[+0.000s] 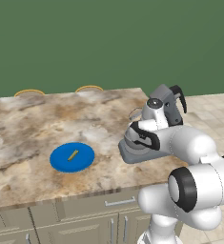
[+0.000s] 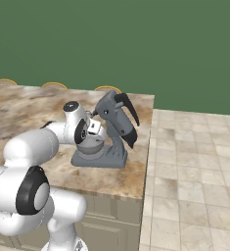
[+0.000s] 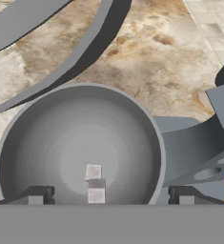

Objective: Add butter and sugar cubes to the stand mixer bowl and then turn on the stand mixer to begin making frosting.

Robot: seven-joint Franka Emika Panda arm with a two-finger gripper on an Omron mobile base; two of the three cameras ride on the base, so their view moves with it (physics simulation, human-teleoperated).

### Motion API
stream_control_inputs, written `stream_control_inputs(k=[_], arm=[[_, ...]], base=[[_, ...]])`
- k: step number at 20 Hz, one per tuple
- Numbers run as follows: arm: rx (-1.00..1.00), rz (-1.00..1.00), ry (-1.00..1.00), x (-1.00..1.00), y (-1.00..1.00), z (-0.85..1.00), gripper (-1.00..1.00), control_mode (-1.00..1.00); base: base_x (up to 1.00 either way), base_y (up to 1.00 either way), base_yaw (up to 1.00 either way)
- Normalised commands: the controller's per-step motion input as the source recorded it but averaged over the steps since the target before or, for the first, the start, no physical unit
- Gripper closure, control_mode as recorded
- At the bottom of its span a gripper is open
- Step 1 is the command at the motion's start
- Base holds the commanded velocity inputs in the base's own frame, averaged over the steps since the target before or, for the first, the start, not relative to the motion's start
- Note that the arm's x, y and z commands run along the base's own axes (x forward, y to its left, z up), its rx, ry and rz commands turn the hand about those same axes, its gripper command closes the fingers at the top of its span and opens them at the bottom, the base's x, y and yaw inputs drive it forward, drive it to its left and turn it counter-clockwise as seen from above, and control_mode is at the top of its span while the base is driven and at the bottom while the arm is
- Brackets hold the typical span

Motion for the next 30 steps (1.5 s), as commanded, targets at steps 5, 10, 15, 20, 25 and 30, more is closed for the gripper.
stream_control_inputs(k=[5,10,15,20,25,30], arm=[[0.00,0.00,0.00,-0.06,0.04,0.00,-1.00,-1.00],[0.00,0.00,0.03,-0.48,0.27,0.00,-1.00,-1.00],[0.01,0.00,0.00,-0.64,0.29,0.19,-1.00,-1.00],[0.06,0.00,0.01,-0.12,0.41,0.42,-1.00,-1.00],[0.15,0.00,0.12,-0.14,0.47,0.40,-1.00,-1.00],[0.15,-0.03,0.20,-0.37,0.66,0.01,-1.00,-1.00]], base=[[0.00,0.00,0.00],[0.00,0.00,0.00],[0.00,0.00,0.00],[0.00,0.00,0.00],[0.00,0.00,0.00],[0.00,0.00,0.00]])
